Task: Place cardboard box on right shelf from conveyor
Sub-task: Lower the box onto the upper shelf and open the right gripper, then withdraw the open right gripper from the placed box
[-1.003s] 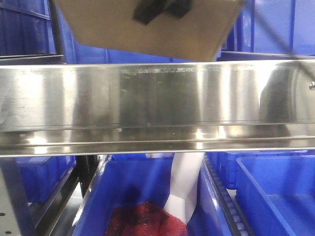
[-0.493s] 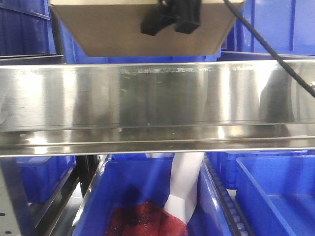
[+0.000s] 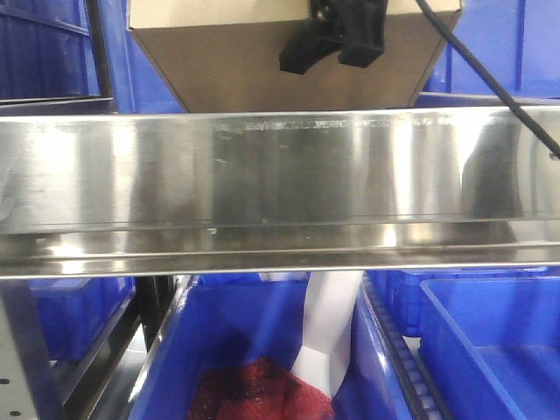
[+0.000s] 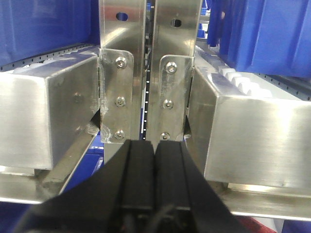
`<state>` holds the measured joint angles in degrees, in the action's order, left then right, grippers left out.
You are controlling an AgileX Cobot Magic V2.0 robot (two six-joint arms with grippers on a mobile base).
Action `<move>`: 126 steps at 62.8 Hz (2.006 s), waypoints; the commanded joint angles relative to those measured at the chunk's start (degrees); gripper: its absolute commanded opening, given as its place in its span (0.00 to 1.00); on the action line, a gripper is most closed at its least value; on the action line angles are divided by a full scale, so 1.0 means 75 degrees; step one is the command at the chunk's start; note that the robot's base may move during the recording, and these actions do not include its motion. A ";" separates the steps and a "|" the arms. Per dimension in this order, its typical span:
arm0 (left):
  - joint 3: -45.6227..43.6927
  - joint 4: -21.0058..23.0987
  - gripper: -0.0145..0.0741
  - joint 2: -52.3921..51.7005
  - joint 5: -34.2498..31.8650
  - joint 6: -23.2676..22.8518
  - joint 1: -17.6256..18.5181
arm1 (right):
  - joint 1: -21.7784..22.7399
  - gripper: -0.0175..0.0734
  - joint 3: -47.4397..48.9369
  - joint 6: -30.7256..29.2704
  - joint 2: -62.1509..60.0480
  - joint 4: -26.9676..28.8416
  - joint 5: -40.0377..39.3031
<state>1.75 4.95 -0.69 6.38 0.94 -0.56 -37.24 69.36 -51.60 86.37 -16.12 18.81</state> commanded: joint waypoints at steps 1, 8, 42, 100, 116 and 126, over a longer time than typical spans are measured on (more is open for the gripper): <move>-0.0021 0.0036 0.03 -0.0095 -0.0640 -0.0038 0.0010 | 0.0052 0.89 0.0305 0.0204 -0.0317 -0.0074 -0.0531; -0.0021 0.0036 0.03 -0.0095 -0.0640 -0.0038 0.0010 | 0.0052 0.88 0.0305 0.0358 -0.0356 -0.0074 -0.0444; -0.0021 0.0036 0.03 -0.0095 -0.0640 -0.0038 0.0010 | -0.0042 0.88 0.0305 0.1762 -0.1310 0.1403 0.0690; -0.0021 0.0036 0.03 -0.0095 -0.0640 -0.0038 0.0010 | -0.0042 0.25 -0.2221 0.7666 -0.4087 0.2091 -0.2185; -0.0021 0.0036 0.03 -0.0095 -0.0640 -0.0038 0.0010 | -0.0042 0.25 -0.2221 0.7666 -0.4087 0.2091 -0.2169; -0.0021 0.0036 0.03 -0.0095 -0.0640 -0.0038 0.0010 | -0.0042 0.25 -0.2245 0.7666 -0.4087 0.2091 -0.2183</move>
<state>1.75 4.95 -0.69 6.38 0.94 -0.56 -37.43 51.05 5.95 56.82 -0.44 7.31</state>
